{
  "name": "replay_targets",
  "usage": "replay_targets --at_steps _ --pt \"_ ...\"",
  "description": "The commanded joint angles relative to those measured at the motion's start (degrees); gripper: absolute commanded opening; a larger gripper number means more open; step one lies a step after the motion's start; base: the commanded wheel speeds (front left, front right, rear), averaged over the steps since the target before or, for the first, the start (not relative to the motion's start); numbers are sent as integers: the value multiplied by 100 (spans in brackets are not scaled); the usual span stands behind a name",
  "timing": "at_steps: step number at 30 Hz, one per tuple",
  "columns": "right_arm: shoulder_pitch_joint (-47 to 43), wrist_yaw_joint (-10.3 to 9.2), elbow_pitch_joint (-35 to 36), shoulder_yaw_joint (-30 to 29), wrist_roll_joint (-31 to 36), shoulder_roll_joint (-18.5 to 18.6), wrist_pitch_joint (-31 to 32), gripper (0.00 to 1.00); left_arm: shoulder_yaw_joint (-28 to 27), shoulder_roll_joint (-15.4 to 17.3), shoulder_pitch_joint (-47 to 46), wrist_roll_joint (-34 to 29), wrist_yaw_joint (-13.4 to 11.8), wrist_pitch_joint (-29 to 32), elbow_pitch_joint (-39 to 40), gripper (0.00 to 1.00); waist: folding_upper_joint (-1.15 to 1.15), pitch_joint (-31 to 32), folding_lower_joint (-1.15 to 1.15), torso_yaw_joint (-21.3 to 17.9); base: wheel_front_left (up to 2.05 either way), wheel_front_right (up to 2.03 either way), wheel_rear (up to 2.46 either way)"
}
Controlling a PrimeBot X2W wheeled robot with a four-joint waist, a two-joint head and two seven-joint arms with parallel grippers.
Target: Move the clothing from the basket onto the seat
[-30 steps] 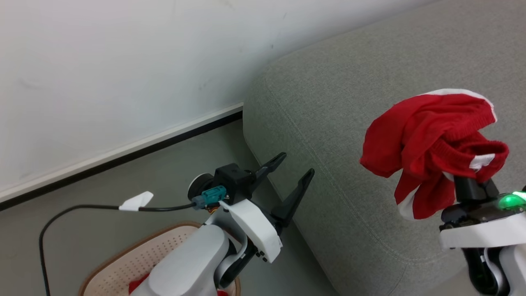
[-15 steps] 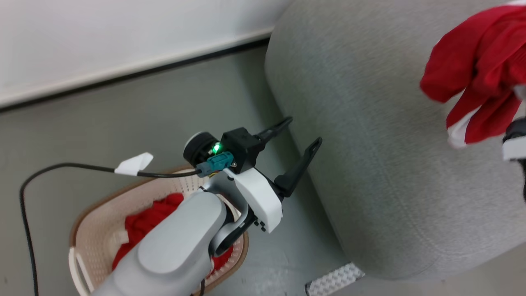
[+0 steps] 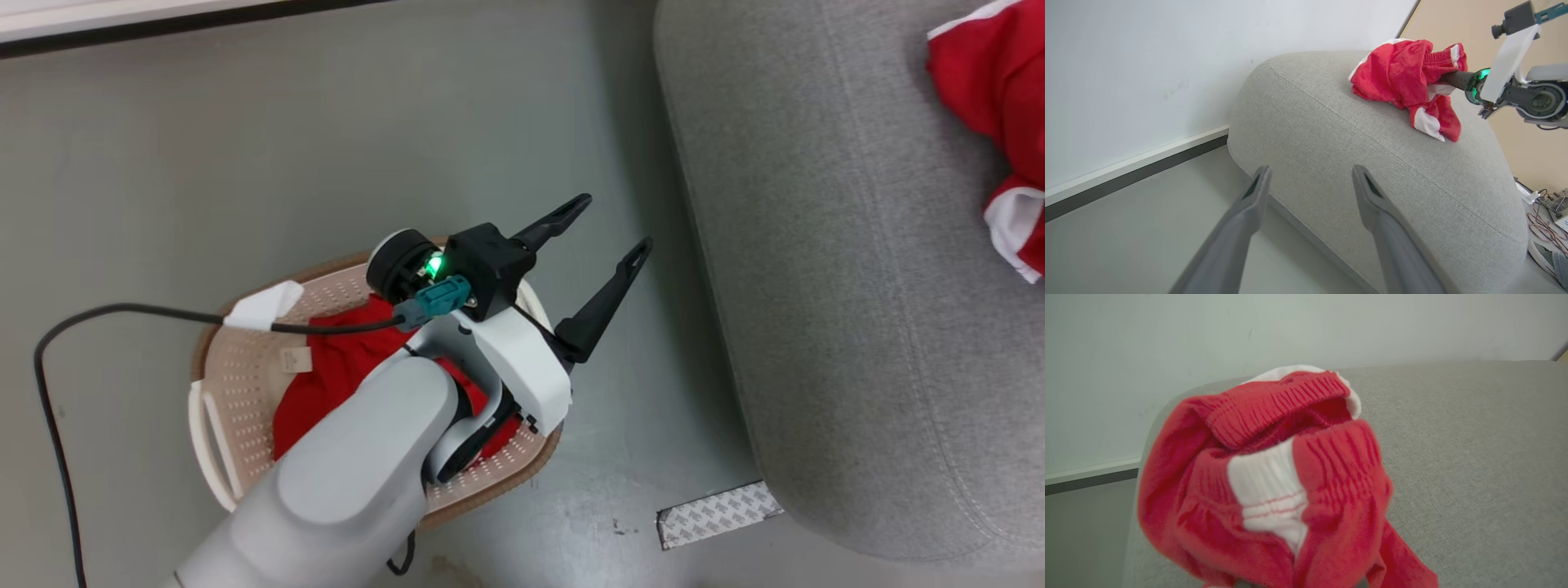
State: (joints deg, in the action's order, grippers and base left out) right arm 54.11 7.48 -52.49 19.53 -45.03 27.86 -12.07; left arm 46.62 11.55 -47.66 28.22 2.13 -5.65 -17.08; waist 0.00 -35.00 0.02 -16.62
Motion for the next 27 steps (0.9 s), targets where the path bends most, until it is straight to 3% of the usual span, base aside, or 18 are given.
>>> replay_targets --at_steps 1,6,10,20,27 --pt "118 3 -266 127 -150 95 242 100 -23 22 -20 -21 -8 -77 -39 100 0 24 -2 58 0 0 0" --pt "262 3 -961 747 -292 229 1578 100 -68 -3 112 133 -7 -149 -154 100 0 233 -2 56 0 0 0" --pt "335 3 -1033 935 -414 284 1986 100 -80 -49 138 195 6 -197 -205 100 0 384 -2 36 0 0 0" --pt "116 3 -796 1503 -744 545 2189 100 -97 -92 377 383 37 -433 -442 100 0 1060 -2 -57 0 0 0" --pt "-199 2 154 2235 -915 1010 1868 100 -225 -64 684 641 -9 -575 -597 100 0 1715 -2 -58 0 0 0"
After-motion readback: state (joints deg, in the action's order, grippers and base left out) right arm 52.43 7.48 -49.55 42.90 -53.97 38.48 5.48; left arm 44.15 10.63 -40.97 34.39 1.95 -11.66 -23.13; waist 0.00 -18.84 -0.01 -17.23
